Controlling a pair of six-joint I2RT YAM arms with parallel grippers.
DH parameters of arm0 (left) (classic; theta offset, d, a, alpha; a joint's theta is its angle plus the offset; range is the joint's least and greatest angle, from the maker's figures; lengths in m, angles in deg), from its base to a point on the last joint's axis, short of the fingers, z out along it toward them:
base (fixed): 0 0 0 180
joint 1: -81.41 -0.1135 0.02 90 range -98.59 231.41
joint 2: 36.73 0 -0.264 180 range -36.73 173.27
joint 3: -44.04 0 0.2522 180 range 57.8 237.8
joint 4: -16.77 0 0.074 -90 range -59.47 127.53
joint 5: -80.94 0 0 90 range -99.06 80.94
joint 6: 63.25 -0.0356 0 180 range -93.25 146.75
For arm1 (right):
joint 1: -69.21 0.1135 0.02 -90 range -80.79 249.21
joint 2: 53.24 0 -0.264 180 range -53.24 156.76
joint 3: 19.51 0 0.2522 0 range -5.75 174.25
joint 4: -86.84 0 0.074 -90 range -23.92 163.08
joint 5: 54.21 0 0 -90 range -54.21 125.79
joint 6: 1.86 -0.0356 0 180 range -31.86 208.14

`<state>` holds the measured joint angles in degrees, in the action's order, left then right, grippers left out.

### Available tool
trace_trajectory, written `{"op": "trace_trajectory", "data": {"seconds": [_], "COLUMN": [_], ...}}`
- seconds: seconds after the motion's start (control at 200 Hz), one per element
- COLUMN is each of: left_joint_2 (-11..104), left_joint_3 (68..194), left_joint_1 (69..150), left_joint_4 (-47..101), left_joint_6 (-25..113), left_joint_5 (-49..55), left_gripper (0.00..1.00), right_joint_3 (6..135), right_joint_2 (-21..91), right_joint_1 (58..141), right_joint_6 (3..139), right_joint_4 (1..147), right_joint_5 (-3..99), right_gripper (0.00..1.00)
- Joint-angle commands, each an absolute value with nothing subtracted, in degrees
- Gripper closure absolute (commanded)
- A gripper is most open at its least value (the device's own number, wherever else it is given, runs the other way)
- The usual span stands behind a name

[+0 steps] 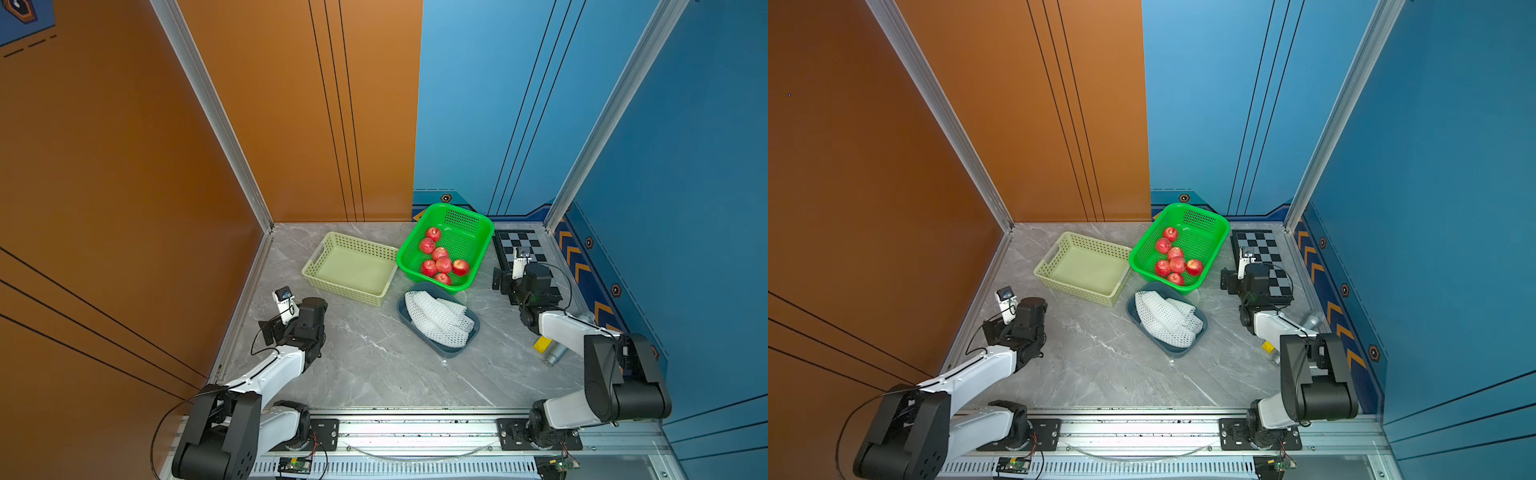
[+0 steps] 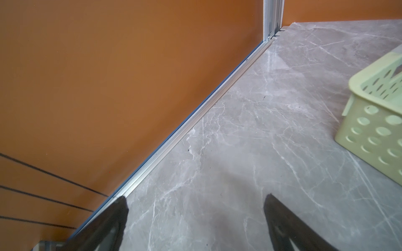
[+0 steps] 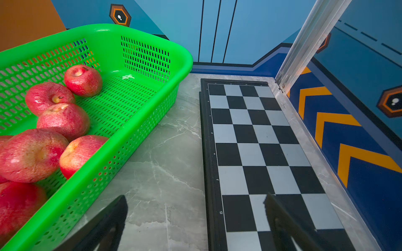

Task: Remove foam nets from apples
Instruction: Reset both arms

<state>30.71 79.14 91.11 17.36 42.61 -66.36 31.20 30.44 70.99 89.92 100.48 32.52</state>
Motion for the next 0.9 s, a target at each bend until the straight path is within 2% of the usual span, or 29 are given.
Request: {"op": "trace_trajectory", "data": {"seconds": [0.0,0.18,0.436,0.891], "left_joint_2": [31.8,34.7,37.8,40.3], "left_joint_3": [78.2,77.4,75.4,77.3], "left_joint_1": [89.3,86.4,82.9,83.6], "left_joint_4": [6.2,-2.2,-13.5,-13.5], "left_joint_6": [35.9,32.1,31.7,26.4], "left_joint_5": [-64.8,-61.5,-48.5,-38.1], "left_gripper": [0.02,0.02,0.02,0.02], "right_joint_3": [29.8,25.6,19.5,14.5], "right_joint_2": [27.2,24.9,27.8,35.3], "right_joint_1": [71.5,72.1,72.9,71.9], "right_joint_6": [88.9,86.4,86.9,86.0], "right_joint_4": [97.8,97.0,110.8,127.0], "right_joint_5": [31.4,31.1,30.0,28.3], "right_gripper": [0.00,0.00,0.00,0.00]}}
